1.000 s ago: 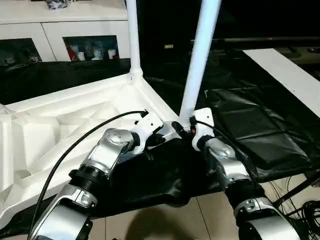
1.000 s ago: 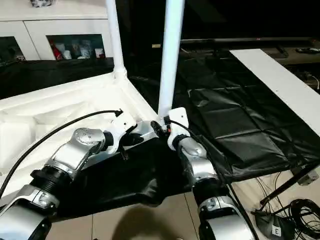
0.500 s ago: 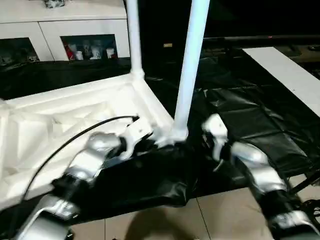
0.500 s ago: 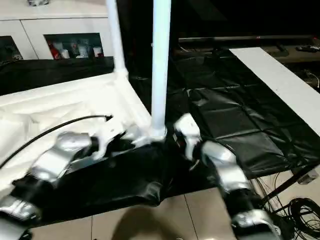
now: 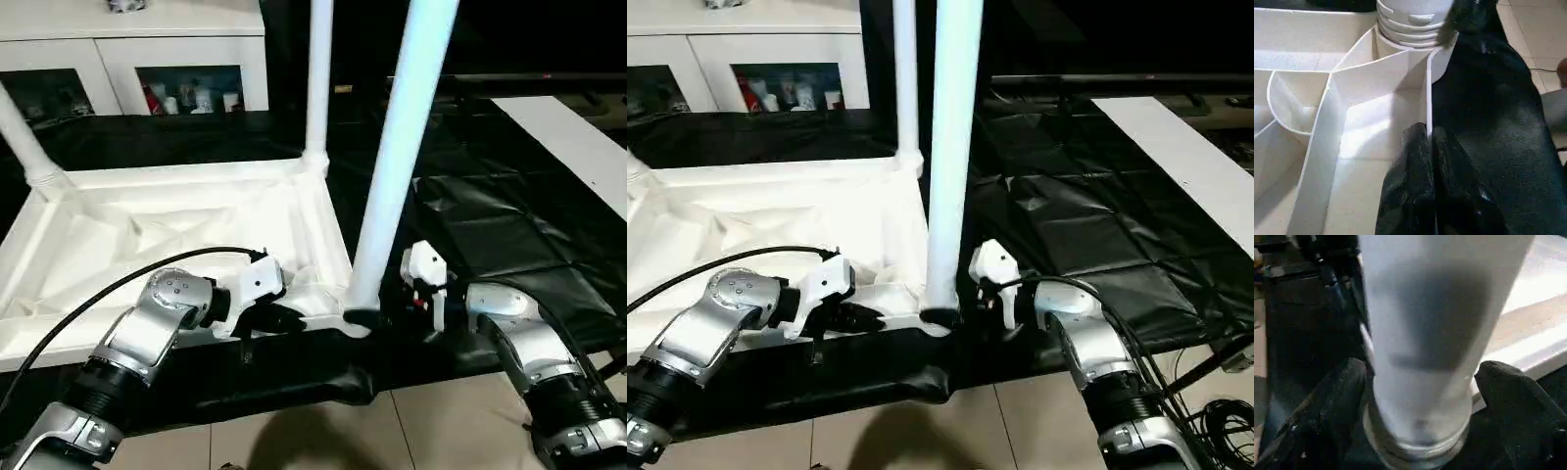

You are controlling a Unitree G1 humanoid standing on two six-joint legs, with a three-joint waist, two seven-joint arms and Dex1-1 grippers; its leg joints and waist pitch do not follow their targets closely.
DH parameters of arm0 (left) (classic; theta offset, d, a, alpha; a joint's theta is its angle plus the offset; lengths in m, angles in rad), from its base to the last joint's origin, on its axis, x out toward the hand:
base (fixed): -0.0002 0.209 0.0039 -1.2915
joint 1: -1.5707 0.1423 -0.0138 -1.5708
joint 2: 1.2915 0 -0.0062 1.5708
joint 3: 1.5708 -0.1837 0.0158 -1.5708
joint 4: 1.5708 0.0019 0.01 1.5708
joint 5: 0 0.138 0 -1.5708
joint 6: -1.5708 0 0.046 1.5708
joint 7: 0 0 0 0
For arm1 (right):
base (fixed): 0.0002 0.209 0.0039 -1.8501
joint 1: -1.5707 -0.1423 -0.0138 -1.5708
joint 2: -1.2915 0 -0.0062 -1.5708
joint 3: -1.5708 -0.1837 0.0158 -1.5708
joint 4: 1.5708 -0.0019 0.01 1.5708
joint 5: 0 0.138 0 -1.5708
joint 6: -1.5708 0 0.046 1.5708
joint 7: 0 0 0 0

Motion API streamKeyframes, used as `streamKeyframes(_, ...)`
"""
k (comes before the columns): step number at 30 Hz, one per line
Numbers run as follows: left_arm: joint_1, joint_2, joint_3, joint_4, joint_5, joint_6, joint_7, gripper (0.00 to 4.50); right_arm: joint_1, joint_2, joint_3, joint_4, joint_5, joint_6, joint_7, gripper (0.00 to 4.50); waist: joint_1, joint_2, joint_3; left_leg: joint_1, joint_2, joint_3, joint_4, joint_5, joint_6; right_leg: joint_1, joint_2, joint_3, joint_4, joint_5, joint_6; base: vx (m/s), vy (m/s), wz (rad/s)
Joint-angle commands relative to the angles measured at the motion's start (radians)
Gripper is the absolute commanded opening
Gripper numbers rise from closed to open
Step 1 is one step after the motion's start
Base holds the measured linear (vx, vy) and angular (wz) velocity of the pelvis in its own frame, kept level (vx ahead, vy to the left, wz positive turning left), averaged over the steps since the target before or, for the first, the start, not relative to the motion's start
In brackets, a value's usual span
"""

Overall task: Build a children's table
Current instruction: Rotate leg to tighten

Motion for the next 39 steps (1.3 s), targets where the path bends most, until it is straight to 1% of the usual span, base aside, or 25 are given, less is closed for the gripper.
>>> streamKeyframes(1,0.001,-0.015,-0.016,-0.021,-0.05,-0.016,-0.042,0.0,-0.003,-0.015,0.003,-0.009,0.007,0.01,0.02,3.52,-0.004,-0.006,-0.055,0.007,0.013,0.007,-0.069,-0.269,0.038,0.046,-0.026,0.024,-0.066,-0.261,-0.211,0.0,0.0,0.0)
streamKeyframes(2,0.0,-0.014,-0.016,-0.021,-0.048,-0.016,-0.042,0.0,-0.003,-0.016,0.003,-0.009,0.008,0.011,0.022,3.52,-0.004,-0.005,-0.055,0.008,0.013,0.007,-0.068,-0.27,0.038,0.045,-0.026,0.024,-0.066,-0.261,-0.211,0.0,0.0,0.0)
streamKeyframes(3,0.0,-0.015,-0.014,-0.02,-0.047,-0.015,-0.042,0.0,-0.003,-0.016,0.004,-0.008,0.008,0.011,0.023,3.26,-0.004,-0.005,-0.055,0.008,0.013,0.007,-0.068,-0.269,0.038,0.045,-0.026,0.024,-0.065,-0.259,-0.212,0.0,0.0,0.0)
streamKeyframes(4,0.001,-0.015,-0.012,-0.02,-0.047,-0.014,-0.04,0.0,-0.003,-0.016,0.005,-0.006,0.007,0.011,0.024,3.16,-0.004,-0.006,-0.056,0.008,0.013,0.007,-0.067,-0.261,0.04,0.046,-0.025,0.024,-0.064,-0.25,-0.213,0.0,0.0,0.0)
streamKeyframes(7,0.0,-0.016,-0.013,-0.02,-0.046,-0.014,-0.039,0.0,-0.005,-0.015,0.005,-0.001,0.006,0.013,0.024,3.09,-0.003,-0.007,-0.057,0.006,0.012,0.007,-0.066,-0.25,0.042,0.047,-0.026,0.024,-0.063,-0.239,-0.216,0.0,0.0,0.0)
streamKeyframes(8,0.0,-0.016,-0.013,-0.02,-0.045,-0.013,-0.038,0.0,-0.005,-0.015,0.004,0.0,0.007,0.014,0.025,2.84,-0.003,-0.007,-0.057,0.007,0.013,0.007,-0.066,-0.248,0.043,0.047,-0.026,0.023,-0.063,-0.238,-0.217,0.0,0.0,0.0)
streamKeyframes(10,0.001,-0.017,-0.011,-0.021,-0.043,-0.013,-0.04,0.0,-0.005,-0.014,0.003,-0.001,0.007,0.017,0.029,2.73,-0.003,-0.007,-0.057,0.006,0.012,0.007,-0.066,-0.246,0.044,0.048,-0.026,0.023,-0.063,-0.238,-0.217,0.0,0.0,0.0)
streamKeyframes(17,0.005,-0.018,-0.011,-0.016,-0.038,-0.016,-0.041,0.0,0.002,-0.011,0.005,0.006,0.002,0.015,0.034,2.61,-0.003,-0.007,-0.057,0.007,0.012,0.007,-0.065,-0.242,0.045,0.048,-0.025,0.023,-0.062,-0.235,-0.218,0.0,0.0,0.0)
streamKeyframes(20,0.0,-0.033,-0.01,0.003,-0.022,-0.013,-0.006,0.0,0.008,-0.001,0.0,0.014,-0.006,0.012,0.003,2.61,-0.003,-0.008,-0.057,0.007,0.012,0.008,-0.065,-0.241,0.045,0.048,-0.026,0.023,-0.062,-0.237,-0.217,0.0,0.0,0.0)
streamKeyframes(21,-0.017,-0.059,-0.005,0.047,0.011,-0.007,0.07,0.0,0.0,0.025,-0.016,0.056,-0.03,0.011,-0.089,2.61,-0.005,-0.006,-0.054,0.008,0.012,0.009,-0.066,-0.248,0.042,0.042,-0.024,0.024,-0.066,-0.251,-0.216,0.0,0.0,0.0)
streamKeyframes(22,-0.031,-0.084,0.005,0.08,0.024,-0.001,0.122,0.0,-0.008,0.045,-0.028,0.093,-0.053,0.006,-0.167,2.61,-0.007,-0.006,-0.05,0.011,0.01,0.009,-0.068,-0.281,0.027,0.04,-0.025,0.023,-0.072,-0.305,-0.208,0.0,0.0,0.0)
streamKeyframes(23,-0.052,-0.12,0.018,0.129,0.04,-0.003,0.195,0.0,-0.017,0.073,-0.042,0.138,-0.073,0.012,-0.258,2.61,-0.008,-0.007,-0.05,0.011,0.009,0.007,-0.069,-0.297,0.018,0.041,-0.025,0.022,-0.074,-0.337,-0.198,0.0,0.0,0.0)
streamKeyframes(24,-0.052,-0.12,0.018,0.129,0.04,-0.003,0.195,0.0,-0.017,0.073,-0.042,0.138,-0.073,0.012,-0.258,2.6,-0.01,-0.007,-0.049,0.011,0.008,0.006,-0.07,-0.309,0.009,0.04,-0.026,0.021,-0.077,-0.369,-0.187,0.0,0.0,0.0)
streamKeyframes(25,-0.074,-0.151,0.025,0.168,0.053,0.003,0.253,0.0,-0.024,0.105,-0.055,0.165,-0.083,0.03,-0.344,2.6,-0.014,-0.007,-0.052,0.011,0.008,0.0,-0.071,-0.328,-0.008,0.043,-0.029,0.021,-0.08,-0.412,-0.164,0.0,0.0,0.0)
streamKeyframes(27,-0.091,-0.174,0.031,0.195,0.062,0.012,0.3,0.0,-0.032,0.13,-0.069,0.182,-0.088,0.043,-0.413,2.59,-0.021,-0.007,-0.047,0.012,0.007,-0.002,-0.073,-0.364,-0.01,0.036,-0.027,0.019,-0.085,-0.445,-0.15,0.0,0.0,0.0)
streamKeyframes(28,-0.111,-0.201,0.039,0.227,0.071,0.023,0.353,0.0,-0.045,0.162,-0.09,0.204,-0.092,0.061,-0.507,2.59,-0.025,-0.007,-0.048,0.011,0.004,-0.003,-0.072,-0.38,-0.012,0.036,-0.028,0.018,-0.089,-0.477,-0.138,0.0,0.0,0.0)
streamKeyframes(29,-0.116,-0.207,0.042,0.234,0.072,0.027,0.364,0.0,-0.049,0.17,-0.095,0.21,-0.093,0.065,-0.529,2.59,-0.027,-0.006,-0.048,0.012,0.003,-0.004,-0.072,-0.384,-0.014,0.034,-0.028,0.017,-0.091,-0.491,-0.132,0.0,0.0,0.0)
streamKeyframes(30,-0.132,-0.228,0.05,0.259,0.076,0.032,0.405,0.0,-0.063,0.194,-0.112,0.229,-0.096,0.075,-0.604,2.59,-0.028,-0.002,-0.048,0.013,0.003,-0.005,-0.072,-0.392,-0.016,0.033,-0.028,0.017,-0.092,-0.501,-0.129,0.0,0.0,0.0)
streamKeyframes(31,-0.146,-0.245,0.055,0.279,0.08,0.033,0.436,0.0,-0.077,0.214,-0.127,0.249,-0.098,0.082,-0.671,2.59,-0.032,-0.005,-0.048,0.013,0.001,-0.006,-0.071,-0.397,-0.017,0.031,-0.028,0.015,-0.096,-0.524,-0.117,0.0,0.0,0.0)
streamKeyframes(32,-0.168,-0.268,0.06,0.311,0.092,0.042,0.485,0.0,-0.102,0.243,-0.146,0.282,-0.104,0.088,-0.765,2.59,-0.032,-0.001,-0.048,0.014,0.001,-0.007,-0.072,-0.401,-0.018,0.03,-0.029,0.015,-0.098,-0.53,-0.114,0.0,0.0,0.0)
streamKeyframes(33,-0.18,-0.279,0.062,0.327,0.1,0.043,0.511,0.0,-0.115,0.258,-0.155,0.3,-0.107,0.091,-0.813,2.59,-0.037,-0.002,-0.047,0.011,0.0,-0.008,-0.072,-0.403,-0.024,0.029,-0.028,0.013,-0.099,-0.541,-0.109,0.0,0.0,0.0)
streamKeyframes(35,-0.203,-0.303,0.067,0.365,0.108,0.047,0.536,0.0,-0.149,0.298,-0.178,0.345,-0.104,0.089,-0.903,2.59,-0.037,0.001,-0.052,0.014,-0.002,-0.008,-0.07,-0.403,-0.024,0.028,-0.029,0.012,-0.101,-0.541,-0.102,0.0,0.0,0.0)
streamKeyframes(36,-0.21,-0.31,0.07,0.378,0.11,0.046,0.54,0.0,-0.16,0.31,-0.184,0.359,-0.103,0.085,-0.926,2.59,-0.037,-0.002,-0.051,0.01,-0.002,-0.008,-0.071,-0.399,-0.021,0.029,-0.027,0.012,-0.102,-0.523,-0.102,0.0,0.0,0.0)
streamKeyframes(38,-0.22,-0.311,0.063,0.398,0.123,0.037,0.538,0.0,-0.173,0.34,-0.166,0.359,-0.102,0.055,-0.884,2.59,-0.036,0.001,-0.053,0.011,0.0,-0.007,-0.072,-0.407,-0.016,0.028,-0.026,0.013,-0.1,-0.49,-0.111,0.0,0.0,0.0)
streamKeyframes(39,-0.22,-0.311,0.063,0.398,0.123,0.037,0.538,0.0,-0.173,0.34,-0.166,0.359,-0.102,0.055,-0.884,2.59,-0.035,0.006,-0.053,0.011,0.001,-0.006,-0.073,-0.41,-0.014,0.029,-0.026,0.014,-0.099,-0.465,-0.119,0.0,0.0,0.0)
